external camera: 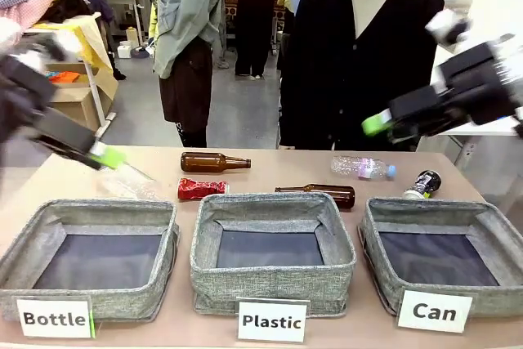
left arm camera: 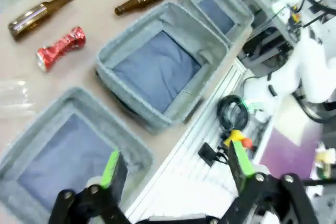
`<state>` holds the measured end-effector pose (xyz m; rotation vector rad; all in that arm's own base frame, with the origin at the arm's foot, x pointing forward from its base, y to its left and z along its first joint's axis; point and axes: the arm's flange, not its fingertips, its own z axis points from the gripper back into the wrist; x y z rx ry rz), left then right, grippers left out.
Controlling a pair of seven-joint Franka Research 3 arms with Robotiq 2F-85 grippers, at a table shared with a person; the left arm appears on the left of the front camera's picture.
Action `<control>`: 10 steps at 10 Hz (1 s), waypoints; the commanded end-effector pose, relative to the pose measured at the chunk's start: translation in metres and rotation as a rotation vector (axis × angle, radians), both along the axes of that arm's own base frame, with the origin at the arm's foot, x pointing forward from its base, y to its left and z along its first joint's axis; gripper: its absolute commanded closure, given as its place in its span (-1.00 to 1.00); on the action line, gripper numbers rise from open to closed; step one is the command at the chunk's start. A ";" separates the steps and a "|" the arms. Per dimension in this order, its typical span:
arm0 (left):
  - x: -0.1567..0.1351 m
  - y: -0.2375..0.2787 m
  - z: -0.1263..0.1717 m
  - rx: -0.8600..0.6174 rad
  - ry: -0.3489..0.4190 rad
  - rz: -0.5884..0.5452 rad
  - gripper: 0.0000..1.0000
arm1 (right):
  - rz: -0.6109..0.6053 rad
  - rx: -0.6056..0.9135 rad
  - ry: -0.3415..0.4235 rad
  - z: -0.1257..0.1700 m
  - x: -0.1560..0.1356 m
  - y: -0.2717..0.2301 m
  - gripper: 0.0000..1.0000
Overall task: Sort the can waste into the basket.
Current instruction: Pick up the can waste from the table and place it in the right Fabric basket.
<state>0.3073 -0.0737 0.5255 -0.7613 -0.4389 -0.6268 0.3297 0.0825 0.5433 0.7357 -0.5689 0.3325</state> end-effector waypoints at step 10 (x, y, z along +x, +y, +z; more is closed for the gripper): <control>-0.040 0.291 -0.063 -0.617 0.086 0.736 -1.00 | -0.675 0.547 -0.051 -0.016 -0.048 -0.289 -1.00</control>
